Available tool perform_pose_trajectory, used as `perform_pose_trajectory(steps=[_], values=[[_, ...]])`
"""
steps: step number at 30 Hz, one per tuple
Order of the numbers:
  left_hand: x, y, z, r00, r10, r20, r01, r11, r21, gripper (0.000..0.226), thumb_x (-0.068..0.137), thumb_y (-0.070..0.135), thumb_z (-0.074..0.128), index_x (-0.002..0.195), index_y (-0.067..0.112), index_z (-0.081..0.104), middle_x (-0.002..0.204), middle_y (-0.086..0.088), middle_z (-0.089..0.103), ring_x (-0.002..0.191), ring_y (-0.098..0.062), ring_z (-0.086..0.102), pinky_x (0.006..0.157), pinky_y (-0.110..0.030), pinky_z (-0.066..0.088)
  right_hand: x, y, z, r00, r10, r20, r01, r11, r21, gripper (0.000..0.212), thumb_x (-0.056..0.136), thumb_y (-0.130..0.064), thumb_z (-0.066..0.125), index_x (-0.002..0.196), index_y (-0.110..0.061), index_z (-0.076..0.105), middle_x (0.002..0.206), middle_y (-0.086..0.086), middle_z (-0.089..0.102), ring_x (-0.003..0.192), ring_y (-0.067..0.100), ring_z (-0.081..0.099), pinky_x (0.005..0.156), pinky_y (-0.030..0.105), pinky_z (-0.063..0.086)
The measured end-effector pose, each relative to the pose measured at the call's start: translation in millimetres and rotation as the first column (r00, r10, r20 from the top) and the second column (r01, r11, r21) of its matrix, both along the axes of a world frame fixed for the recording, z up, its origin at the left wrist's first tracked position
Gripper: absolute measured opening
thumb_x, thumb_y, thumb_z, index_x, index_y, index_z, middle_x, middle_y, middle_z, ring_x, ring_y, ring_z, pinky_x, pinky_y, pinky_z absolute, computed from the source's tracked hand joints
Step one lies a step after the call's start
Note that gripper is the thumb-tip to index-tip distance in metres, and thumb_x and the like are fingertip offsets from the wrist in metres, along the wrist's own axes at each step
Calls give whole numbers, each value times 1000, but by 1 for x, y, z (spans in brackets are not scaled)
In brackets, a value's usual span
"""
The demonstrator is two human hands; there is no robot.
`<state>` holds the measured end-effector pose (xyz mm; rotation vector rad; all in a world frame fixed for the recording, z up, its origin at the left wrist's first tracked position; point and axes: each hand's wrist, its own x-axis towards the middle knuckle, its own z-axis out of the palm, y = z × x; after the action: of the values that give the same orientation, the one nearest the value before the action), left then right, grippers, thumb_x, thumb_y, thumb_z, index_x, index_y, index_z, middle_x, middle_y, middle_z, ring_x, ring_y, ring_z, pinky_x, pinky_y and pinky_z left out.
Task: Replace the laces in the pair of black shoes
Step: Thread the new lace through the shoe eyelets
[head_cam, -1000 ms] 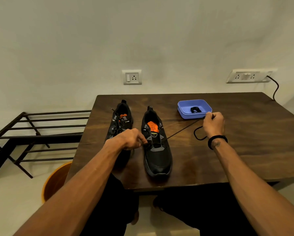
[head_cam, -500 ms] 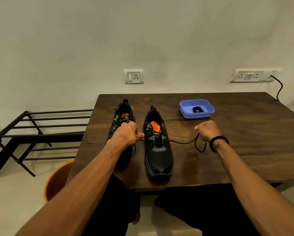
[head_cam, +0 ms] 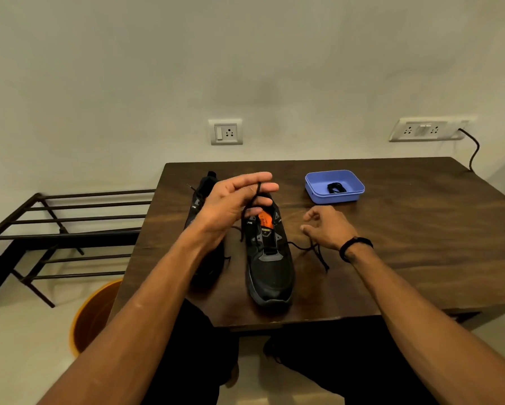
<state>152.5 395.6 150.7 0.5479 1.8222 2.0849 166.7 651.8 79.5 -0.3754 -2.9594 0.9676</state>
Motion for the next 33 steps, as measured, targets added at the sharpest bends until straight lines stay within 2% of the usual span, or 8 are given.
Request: perform_pose_trajectory(steps=[4, 7, 9, 16, 21, 27, 31, 33], values=[[-4, 8, -23, 760, -29, -650, -400, 766, -502, 21, 97, 32, 70, 115, 26, 78, 101, 10, 79, 90, -3, 72, 87, -34, 61, 5, -22, 25, 989, 60, -133, -117, 870, -479, 32, 94, -44, 72, 110, -16, 72, 113, 6, 74, 111, 27, 69, 96, 45, 59], [-5, 11, -24, 677, 19, -736, -483, 766, -425, 17, 94, 33, 73, 108, 26, 81, 95, 11, 79, 84, 1, 72, 80, -31, 61, 13, -41, 45, 958, 283, -32, -156, 424, -892, 47, 101, -36, 64, 133, -3, 57, 121, 20, 70, 114, 35, 70, 102, 51, 55], [-6, 13, -20, 713, 109, -693, -463, 815, -348, 17, 91, 30, 78, 105, 22, 81, 93, 11, 79, 82, 3, 72, 79, -25, 61, 17, -49, 46, 910, 411, -55, -207, 336, -919, 48, 97, -17, 68, 139, -5, 48, 120, 26, 69, 112, 39, 70, 101, 51, 56], [-13, -12, -28, 671, 404, -622, -730, 507, -459, 9, 88, 40, 79, 94, 33, 79, 87, 15, 74, 84, -6, 71, 78, -33, 62, 6, -40, 46, 990, 123, -72, -111, 345, -932, 30, 96, -7, 67, 122, 7, 64, 89, 11, 70, 65, 12, 58, 72, 28, 60], [-11, -19, -36, 836, 251, -488, -546, 296, -784, 19, 94, 41, 71, 101, 25, 77, 103, -5, 75, 98, -26, 70, 90, -45, 59, 7, -15, 35, 994, 28, -102, -101, 535, -839, 19, 96, -11, 70, 112, -2, 74, 88, 5, 70, 64, 8, 50, 57, 19, 47], [6, 14, -19, 901, -171, -399, -181, 687, -704, 32, 107, 40, 49, 120, 23, 73, 94, 4, 75, 76, -1, 64, 69, -23, 50, 10, -21, 35, 957, 284, -57, -224, 601, -767, 25, 96, -13, 70, 118, -2, 72, 94, 8, 72, 64, 7, 49, 52, 18, 36], [-1, 5, -29, 907, -88, -412, -258, 658, -707, 22, 104, 30, 60, 99, 18, 78, 78, 4, 73, 63, 1, 64, 62, -21, 51, 8, -21, 35, 971, 232, -54, -189, 615, -766, 25, 94, -13, 73, 114, 1, 71, 90, 9, 73, 62, 9, 50, 52, 18, 39], [-10, -8, -33, 868, 15, -497, -447, 463, -765, 24, 103, 35, 59, 101, 18, 76, 91, -3, 76, 82, -15, 71, 78, -37, 59, 7, -14, 32, 985, 163, -54, -146, 625, -767, 23, 92, -12, 75, 112, 0, 73, 87, 8, 73, 63, 10, 51, 53, 18, 42]])
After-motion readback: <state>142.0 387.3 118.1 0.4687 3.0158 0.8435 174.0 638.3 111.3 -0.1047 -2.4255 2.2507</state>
